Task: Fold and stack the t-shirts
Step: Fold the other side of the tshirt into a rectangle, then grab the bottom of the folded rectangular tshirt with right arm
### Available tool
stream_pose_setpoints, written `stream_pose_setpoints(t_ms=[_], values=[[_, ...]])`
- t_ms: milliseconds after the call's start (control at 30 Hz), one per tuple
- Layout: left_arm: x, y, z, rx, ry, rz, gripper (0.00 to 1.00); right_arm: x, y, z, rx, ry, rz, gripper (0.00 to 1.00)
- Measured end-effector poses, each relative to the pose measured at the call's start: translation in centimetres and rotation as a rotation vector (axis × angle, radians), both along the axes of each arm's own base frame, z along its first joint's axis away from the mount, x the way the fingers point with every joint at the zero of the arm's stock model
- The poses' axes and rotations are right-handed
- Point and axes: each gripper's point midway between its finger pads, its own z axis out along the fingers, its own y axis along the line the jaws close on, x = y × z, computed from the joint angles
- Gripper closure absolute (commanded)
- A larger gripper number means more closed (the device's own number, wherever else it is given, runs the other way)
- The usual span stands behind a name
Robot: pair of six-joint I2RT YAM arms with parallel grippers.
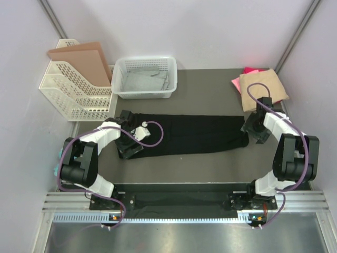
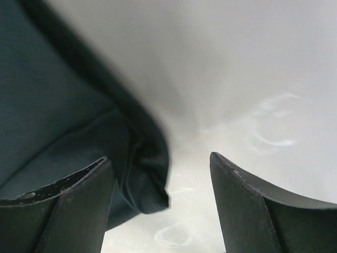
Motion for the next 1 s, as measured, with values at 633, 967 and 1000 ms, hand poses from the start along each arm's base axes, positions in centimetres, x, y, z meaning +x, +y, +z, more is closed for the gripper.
stream_pose_setpoints(t_ms=[633, 967, 1000], values=[[-0.1, 0.2, 0.3, 0.007, -0.007, -0.003, 0.01, 4.2, 1.3, -0.9, 0.174, -0.057, 0.049, 0.32], [-0.2, 0.5, 1.3, 0.02, -0.02, 0.003, 0.01, 6.4, 0.1, -2.2, 0.21, -0.048, 0.019, 0.44], [-0.2, 0.5, 1.3, 0.02, -0.02, 0.004, 0.01, 6.6, 0.2, -2.2, 0.22, -0.055, 0.02, 0.49]])
